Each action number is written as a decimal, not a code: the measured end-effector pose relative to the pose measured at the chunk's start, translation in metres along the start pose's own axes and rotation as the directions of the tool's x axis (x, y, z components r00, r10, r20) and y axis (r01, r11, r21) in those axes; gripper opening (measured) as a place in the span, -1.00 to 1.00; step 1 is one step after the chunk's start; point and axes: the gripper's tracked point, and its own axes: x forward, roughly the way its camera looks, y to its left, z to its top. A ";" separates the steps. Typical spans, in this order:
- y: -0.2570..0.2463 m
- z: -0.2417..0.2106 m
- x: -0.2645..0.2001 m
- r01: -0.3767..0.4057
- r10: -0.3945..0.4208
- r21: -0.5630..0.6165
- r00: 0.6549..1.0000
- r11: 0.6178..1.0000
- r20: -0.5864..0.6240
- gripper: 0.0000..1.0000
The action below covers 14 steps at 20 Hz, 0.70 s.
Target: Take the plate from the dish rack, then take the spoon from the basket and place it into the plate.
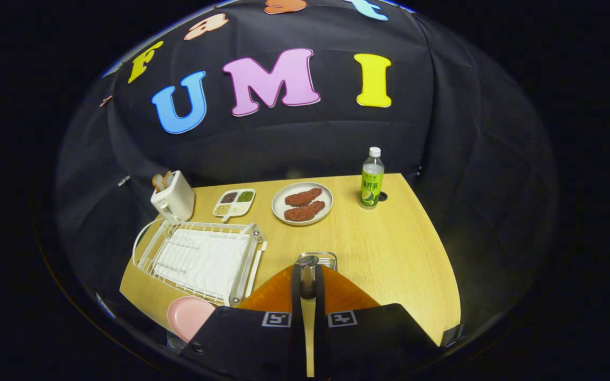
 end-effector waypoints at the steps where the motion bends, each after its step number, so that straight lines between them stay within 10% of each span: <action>1: 0.011 0.006 -0.011 -0.022 0.022 -0.006 1.000 1.000 0.008 -0.80; 14: 0.215 -0.082 -0.056 -0.391 0.377 -0.063 0.912 0.918 -0.161 -0.80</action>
